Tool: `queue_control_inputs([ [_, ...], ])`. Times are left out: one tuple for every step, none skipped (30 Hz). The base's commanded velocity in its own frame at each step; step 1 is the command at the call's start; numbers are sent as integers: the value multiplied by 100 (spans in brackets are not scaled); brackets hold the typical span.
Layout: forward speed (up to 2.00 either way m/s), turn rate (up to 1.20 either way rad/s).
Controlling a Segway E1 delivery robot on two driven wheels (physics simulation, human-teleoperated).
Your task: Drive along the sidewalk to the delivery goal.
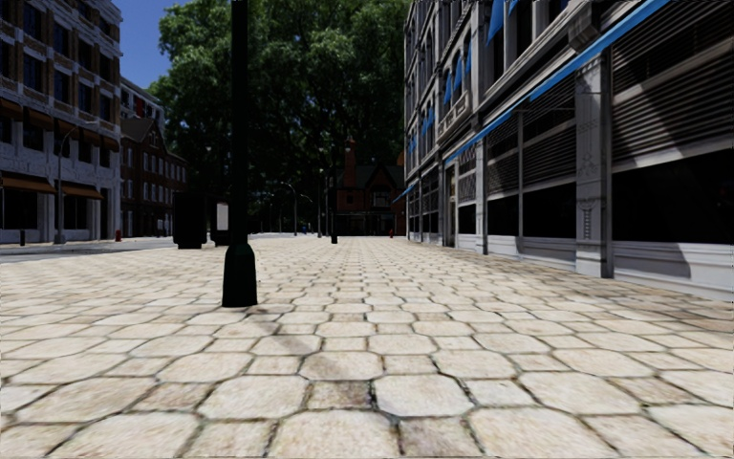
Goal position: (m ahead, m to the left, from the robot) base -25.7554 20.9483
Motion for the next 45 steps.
queue_control_inputs([
  [162, -45],
  [162, -46],
  [162, -46],
  [162, -55],
  [162, -72],
  [162, -79],
  [162, -79],
  [162, -81],
  [162, -81],
  [163, -81],
  [163, -82],
  [163, -82],
  [164, -82],
  [167, -82],
  [167, -82],
  [174, -82],
  [179, -82],
  [181, -82],
  [181, -82],
  [181, -82],
  [181, -82],
  [181, -82],
  [181, -82],
  [181, -82],
  [181, -82],
  [181, -83],
  [181, -85],
  [181, -85],
  [181, -85],
  [181, -87],
  [181, -92],
  [178, -96],
  [178, -96],
  [175, -98],
  [174, -99],
  [173, -99],
  [173, -99],
  [173, -99],
  [173, -100],
  [173, -102],
  [173, -102],
  [173, -102],
  [173, -102],
  [174, -102],
  [174, -102],
])
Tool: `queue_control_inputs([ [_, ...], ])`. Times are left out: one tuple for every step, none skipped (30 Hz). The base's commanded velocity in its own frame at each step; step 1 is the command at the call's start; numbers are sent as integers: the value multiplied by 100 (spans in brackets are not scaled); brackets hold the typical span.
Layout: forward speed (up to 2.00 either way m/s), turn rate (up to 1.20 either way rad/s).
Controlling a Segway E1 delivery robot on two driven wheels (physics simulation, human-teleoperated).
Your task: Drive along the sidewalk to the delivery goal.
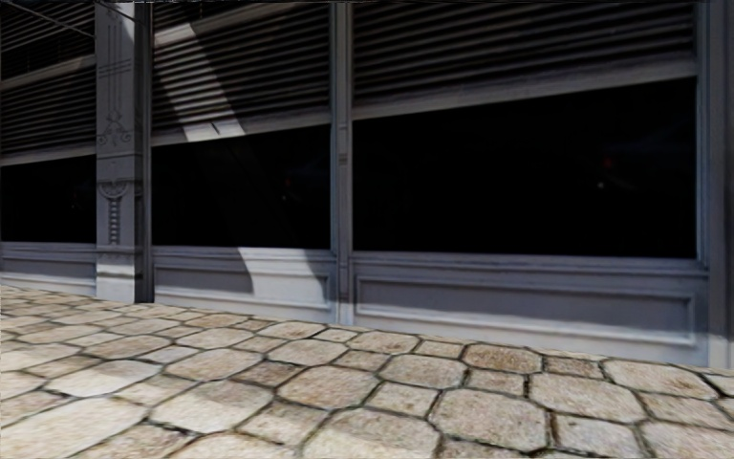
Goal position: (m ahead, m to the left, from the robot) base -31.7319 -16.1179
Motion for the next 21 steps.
queue_control_inputs([
  [175, -104],
  [175, -106],
  [175, -106],
  [175, -106],
  [175, -107],
  [175, -109],
  [175, -112],
  [175, -112],
  [175, -113],
  [175, -113],
  [175, -113],
  [175, -113],
  [175, -113],
  [175, -113],
  [175, -115],
  [175, -115],
  [175, -116],
  [175, -116],
  [175, -117],
  [175, -117],
  [175, -117],
])
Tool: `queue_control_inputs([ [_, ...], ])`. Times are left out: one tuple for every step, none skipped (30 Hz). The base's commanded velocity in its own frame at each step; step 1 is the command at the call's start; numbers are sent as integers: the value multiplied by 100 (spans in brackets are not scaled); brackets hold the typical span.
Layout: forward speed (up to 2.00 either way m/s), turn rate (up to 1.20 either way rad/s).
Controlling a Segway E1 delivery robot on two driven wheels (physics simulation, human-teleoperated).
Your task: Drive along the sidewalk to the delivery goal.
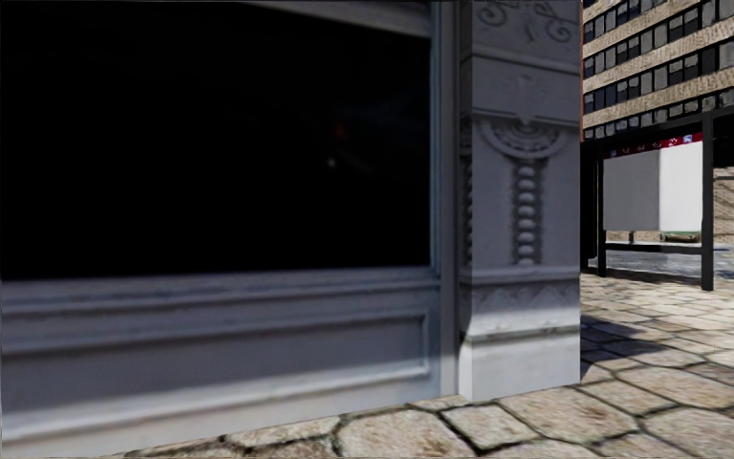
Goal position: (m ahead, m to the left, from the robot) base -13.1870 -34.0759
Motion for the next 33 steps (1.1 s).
queue_control_inputs([
  [175, -117],
  [175, -117],
  [175, -117],
  [175, -117],
  [175, -117],
  [175, -117],
  [175, -117],
  [175, -117],
  [175, -117],
  [174, -117],
  [173, -117],
  [173, -117],
  [173, -117],
  [171, -117],
  [171, -117],
  [171, -117],
  [170, -117],
  [170, -117],
  [170, -117],
  [170, -117],
  [170, -117],
  [170, -117],
  [170, -117],
  [170, -117],
  [170, -117],
  [170, -117],
  [170, -117],
  [170, -81],
  [170, -2],
  [170, -2],
  [170, 0],
  [170, 0],
  [170, 0],
])
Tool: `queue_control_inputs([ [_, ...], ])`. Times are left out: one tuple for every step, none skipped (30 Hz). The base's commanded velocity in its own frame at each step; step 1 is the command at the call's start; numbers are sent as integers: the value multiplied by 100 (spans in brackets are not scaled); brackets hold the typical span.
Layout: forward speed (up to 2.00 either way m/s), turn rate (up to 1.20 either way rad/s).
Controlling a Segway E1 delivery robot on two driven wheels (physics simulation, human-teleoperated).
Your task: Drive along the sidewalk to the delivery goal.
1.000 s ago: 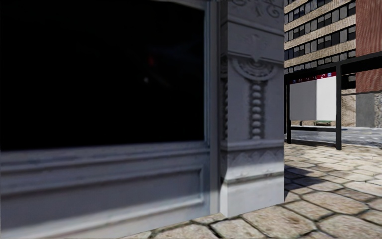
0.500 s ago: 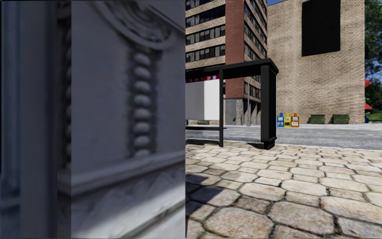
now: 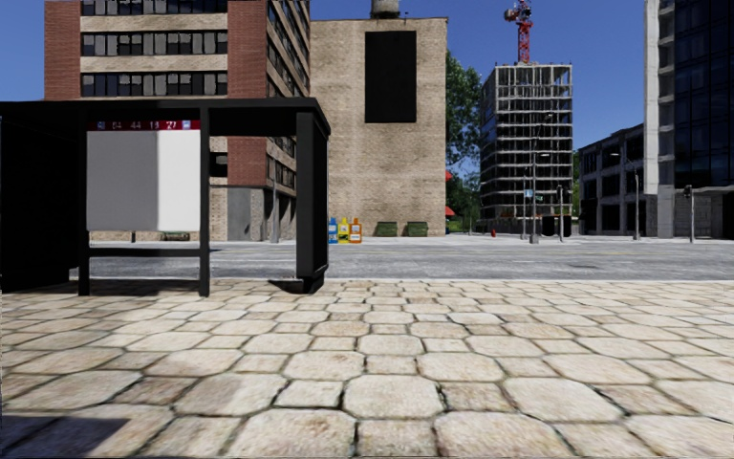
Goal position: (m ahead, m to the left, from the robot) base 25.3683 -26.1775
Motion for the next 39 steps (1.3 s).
queue_control_inputs([
  [170, 0],
  [170, 0],
  [170, 0],
  [170, 0],
  [169, 17],
  [169, 17],
  [169, 33],
  [169, 56],
  [169, 63],
  [168, 66],
  [168, 68],
  [168, 68],
  [168, 71],
  [168, 78],
  [168, 81],
  [168, 83],
  [168, 83],
  [168, 83],
  [168, 83],
  [168, 83],
  [168, 83],
  [168, 83],
  [168, 83],
  [168, 83],
  [168, 83],
  [168, 83],
  [168, 88],
  [168, 92],
  [168, 92],
  [168, 92],
  [168, 93],
  [168, 93],
  [168, 93],
  [168, 93],
  [168, 93],
  [168, 93],
  [200, 93],
  [200, 93],
  [200, 93],
])
